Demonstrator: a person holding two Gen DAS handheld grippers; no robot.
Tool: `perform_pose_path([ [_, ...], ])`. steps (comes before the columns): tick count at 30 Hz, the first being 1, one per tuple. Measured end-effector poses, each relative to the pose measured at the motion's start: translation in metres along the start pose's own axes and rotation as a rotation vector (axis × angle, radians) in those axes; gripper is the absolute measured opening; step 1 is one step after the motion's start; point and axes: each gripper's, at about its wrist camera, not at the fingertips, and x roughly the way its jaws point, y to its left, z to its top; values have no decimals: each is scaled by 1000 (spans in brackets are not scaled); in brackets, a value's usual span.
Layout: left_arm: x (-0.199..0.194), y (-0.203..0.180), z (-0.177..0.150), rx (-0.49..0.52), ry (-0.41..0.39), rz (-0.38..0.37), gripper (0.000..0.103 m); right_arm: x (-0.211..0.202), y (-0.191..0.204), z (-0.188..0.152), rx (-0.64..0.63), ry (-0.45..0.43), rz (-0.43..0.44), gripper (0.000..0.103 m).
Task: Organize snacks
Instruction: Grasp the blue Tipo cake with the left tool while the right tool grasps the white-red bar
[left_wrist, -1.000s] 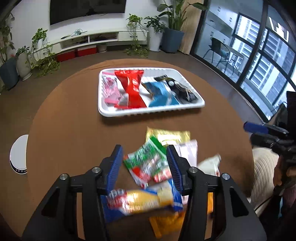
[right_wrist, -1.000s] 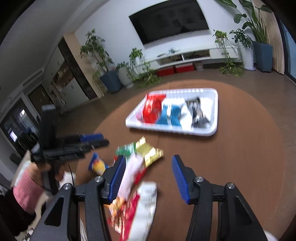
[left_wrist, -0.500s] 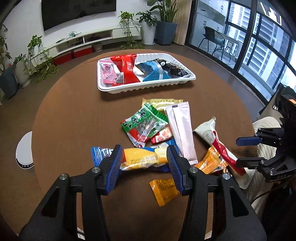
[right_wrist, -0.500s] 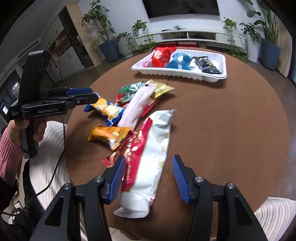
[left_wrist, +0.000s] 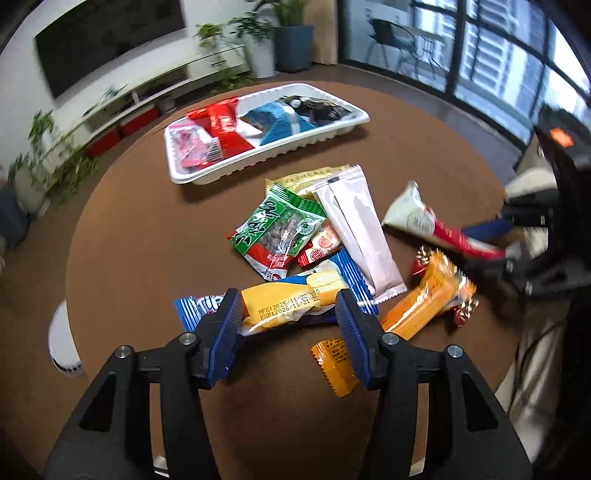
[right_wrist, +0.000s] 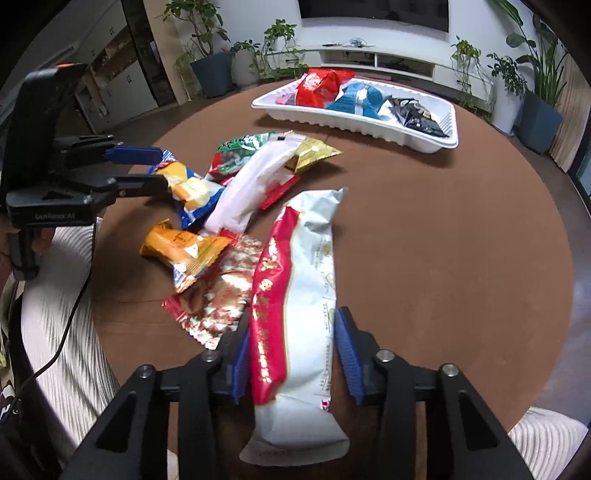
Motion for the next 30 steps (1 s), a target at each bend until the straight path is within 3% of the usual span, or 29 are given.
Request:
perform_pose_path([
  [11,36,-8,16,296,144,-15,51,2,-4,5,-11,2,-9,41],
  [15,47,-12,20,368,187,-22,57,3,-3,8,-24,6,-13,41],
  [27,65,-15,20,347,224,-66,55,8,-2,13,-55,11,-25,41],
  [29,64,-15,18,339,223,-69,49,8,-2,14,-58,15,-26,41],
  [30,63,-16,17,338,223,-73,40,8,-2,14,-62,18,-27,41],
])
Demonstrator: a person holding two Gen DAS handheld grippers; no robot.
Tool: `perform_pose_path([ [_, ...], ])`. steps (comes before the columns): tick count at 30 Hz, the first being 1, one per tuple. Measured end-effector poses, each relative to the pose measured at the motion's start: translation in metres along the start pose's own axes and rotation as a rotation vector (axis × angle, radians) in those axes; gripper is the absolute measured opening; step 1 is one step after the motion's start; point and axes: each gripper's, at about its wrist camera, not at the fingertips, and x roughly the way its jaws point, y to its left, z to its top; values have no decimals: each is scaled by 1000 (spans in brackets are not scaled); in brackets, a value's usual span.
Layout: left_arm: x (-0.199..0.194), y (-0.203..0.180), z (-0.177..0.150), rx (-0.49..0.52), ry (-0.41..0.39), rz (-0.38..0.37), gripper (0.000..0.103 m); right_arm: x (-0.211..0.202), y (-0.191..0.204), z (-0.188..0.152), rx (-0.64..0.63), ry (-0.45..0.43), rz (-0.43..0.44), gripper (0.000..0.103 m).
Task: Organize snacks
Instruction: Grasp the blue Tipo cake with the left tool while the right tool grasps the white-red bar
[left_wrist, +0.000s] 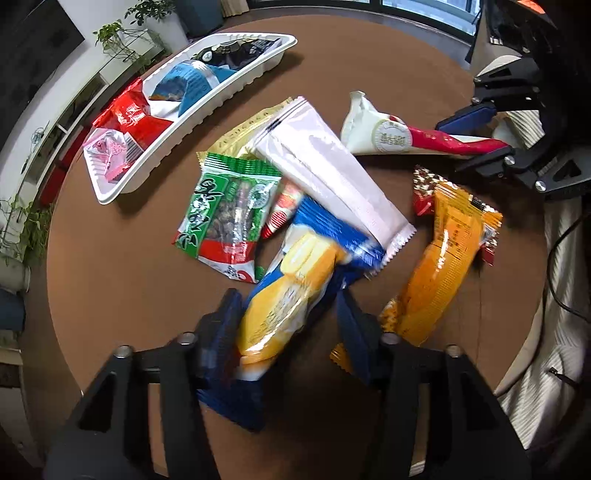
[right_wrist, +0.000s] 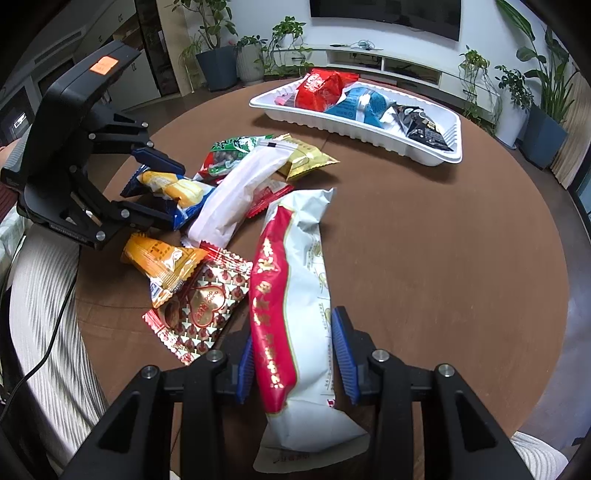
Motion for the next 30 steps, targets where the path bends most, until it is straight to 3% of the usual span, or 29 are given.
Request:
perform_pose_path([
  [4,-2,-3,-5,-33,-13,-25,25,0,0,0,-6,3,-5,38],
  [6,-3,-5,-7,-45,-21,-23,25,0,-1,0,-12,-3,-31,24],
  [7,-3,-5,-8,-59,-25,-27,24,0,-2,0,-8,-6,-34,23],
  [12,-8,-5,-12,-122,-53,-75,24,-4,-19,-2,72,-27,37,20],
  [24,-43,11,-26,-295,-172,-173,24,-21,-58,-6,354,-93,325,19],
  [30,-61,31,-22,-386,-246,-192,24,-27,-71,4,414,-119,384,15],
])
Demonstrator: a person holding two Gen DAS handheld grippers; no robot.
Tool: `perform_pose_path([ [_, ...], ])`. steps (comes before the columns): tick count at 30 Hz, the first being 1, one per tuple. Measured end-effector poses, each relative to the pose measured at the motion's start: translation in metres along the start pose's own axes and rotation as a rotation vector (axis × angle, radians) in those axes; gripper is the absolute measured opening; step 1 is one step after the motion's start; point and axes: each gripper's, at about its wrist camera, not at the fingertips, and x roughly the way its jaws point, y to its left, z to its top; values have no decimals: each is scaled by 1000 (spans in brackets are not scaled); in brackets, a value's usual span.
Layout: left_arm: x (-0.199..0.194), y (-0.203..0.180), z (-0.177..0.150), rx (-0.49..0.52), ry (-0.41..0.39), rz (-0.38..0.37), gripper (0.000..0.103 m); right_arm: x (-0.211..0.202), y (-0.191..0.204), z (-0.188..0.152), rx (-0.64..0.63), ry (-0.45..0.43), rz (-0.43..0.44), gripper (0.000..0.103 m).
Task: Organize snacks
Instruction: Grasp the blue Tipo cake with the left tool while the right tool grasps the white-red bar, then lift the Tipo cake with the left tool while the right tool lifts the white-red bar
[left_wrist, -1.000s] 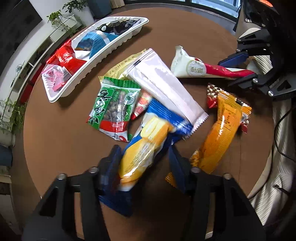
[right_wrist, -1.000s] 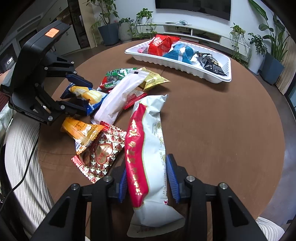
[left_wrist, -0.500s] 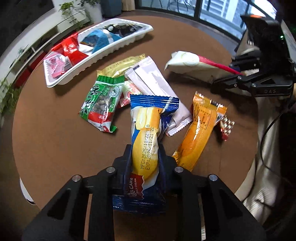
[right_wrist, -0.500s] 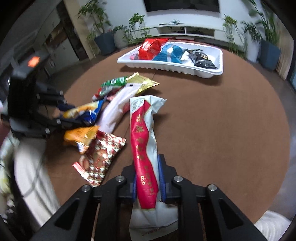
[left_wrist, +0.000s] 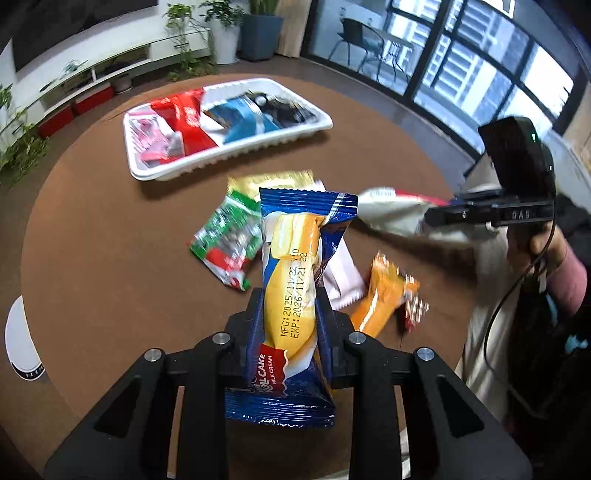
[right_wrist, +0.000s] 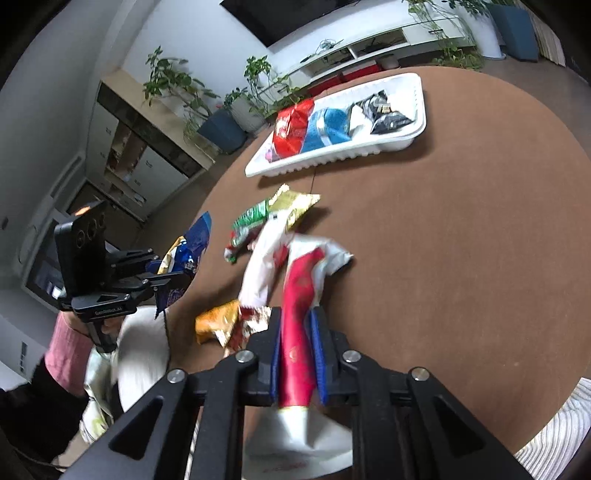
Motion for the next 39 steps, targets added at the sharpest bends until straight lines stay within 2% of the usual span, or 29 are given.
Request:
perform_pose_path([
  [7,-5,12,20,-64,-45,-22,24,-2,-3,25,-5,-20,-5,9],
  [10,-4,10,21,-61,-46,-19,24,3,4,23,-73,10,-76,9],
  [16,4,12,17,-75,-36,-25,24,10,14,7,-163,47,-153,12],
  [17,4,12,16,-77,-35,-25,24,11,17,4,-177,54,-152,15],
  [19,5,13,15,-78,-36,-24,24,13,23,1,-210,61,-166,31],
  [20,4,13,15,-79,-38,-26,24,15,28,-2,-240,64,-185,45],
  [21,3,14,15,-81,-41,-26,24,17,31,-4,-261,68,-193,51],
  [22,3,14,14,-84,-45,-26,24,19,35,-7,-287,75,-202,51],
  [29,3,15,13,-97,-52,-30,24,43,47,-17,-409,122,-329,52],
  [31,4,15,11,-100,-50,-29,24,49,44,-19,-441,134,-370,45],
  [33,5,16,10,-105,-48,-29,24,49,43,-20,-459,117,-393,27],
  [34,6,16,10,-107,-48,-30,24,48,42,-19,-455,112,-397,22],
  [39,9,19,11,-120,-47,-30,24,37,15,-5,-257,107,-226,18],
])
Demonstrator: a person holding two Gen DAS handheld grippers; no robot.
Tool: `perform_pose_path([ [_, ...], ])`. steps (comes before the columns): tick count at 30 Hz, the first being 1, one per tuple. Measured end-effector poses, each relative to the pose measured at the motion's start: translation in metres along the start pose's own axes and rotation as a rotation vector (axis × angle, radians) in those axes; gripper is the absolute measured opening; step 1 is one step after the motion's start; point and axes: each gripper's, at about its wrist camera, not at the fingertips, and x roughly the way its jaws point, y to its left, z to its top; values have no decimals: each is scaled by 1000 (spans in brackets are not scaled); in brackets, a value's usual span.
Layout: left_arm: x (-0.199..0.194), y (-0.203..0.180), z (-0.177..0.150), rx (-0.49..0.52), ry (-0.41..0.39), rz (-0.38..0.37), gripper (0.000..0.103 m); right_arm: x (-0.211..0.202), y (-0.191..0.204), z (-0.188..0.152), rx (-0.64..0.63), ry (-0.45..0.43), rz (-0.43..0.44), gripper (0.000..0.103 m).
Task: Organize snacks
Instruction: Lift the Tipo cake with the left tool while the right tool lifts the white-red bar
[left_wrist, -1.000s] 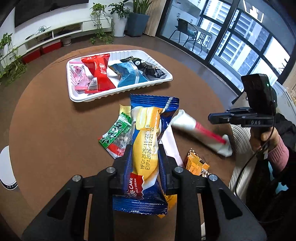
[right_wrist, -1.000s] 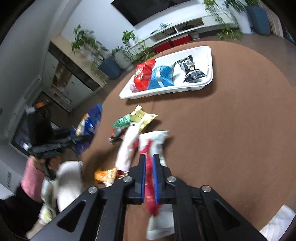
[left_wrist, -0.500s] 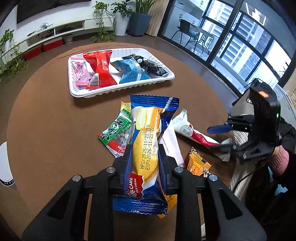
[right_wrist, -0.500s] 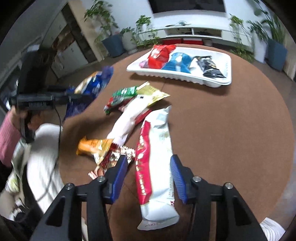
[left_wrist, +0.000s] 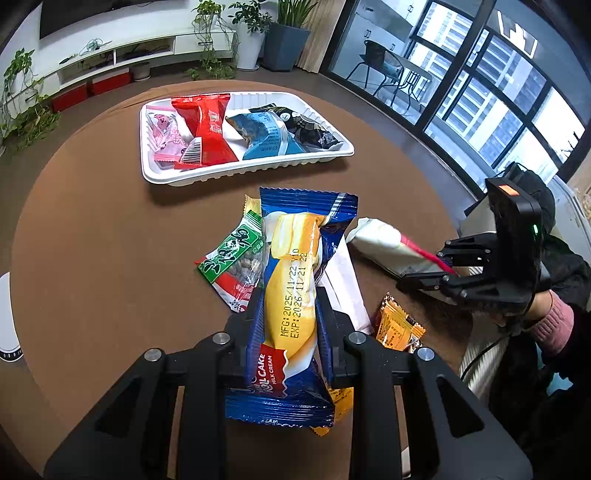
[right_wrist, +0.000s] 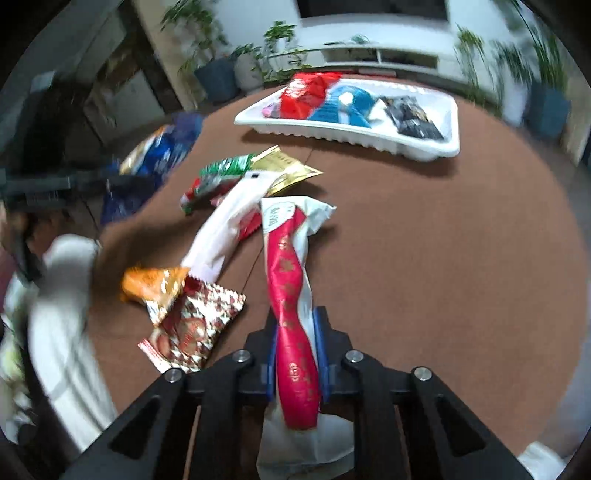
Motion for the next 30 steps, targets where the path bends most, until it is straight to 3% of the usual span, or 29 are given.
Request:
perform_pose_path([
  [8,-2,1,2,-18,-10,-18,24,-8,-58,-7,381,-37,351,18],
  [18,-3,6,17,-66,-31,-50,24,-29,-75,2,505,-131,532,12],
  [22,-1,5,23,-65,-37,-45,24,-41,-67,13,412,-143,428,12],
  [25,2,2,23,-60,-33,-46,24,-40,-47,14,317,-103,356,13],
  [26,4,2,22,-60,-30,-44,24,-38,-37,12,275,-85,323,19],
  [27,5,2,22,-61,-28,-43,24,-36,-25,9,226,-68,275,36],
  [29,8,2,20,-61,-23,-46,24,-30,-7,5,162,-44,227,52],
  [30,9,2,20,-60,-23,-45,24,-27,1,3,135,-35,212,53],
])
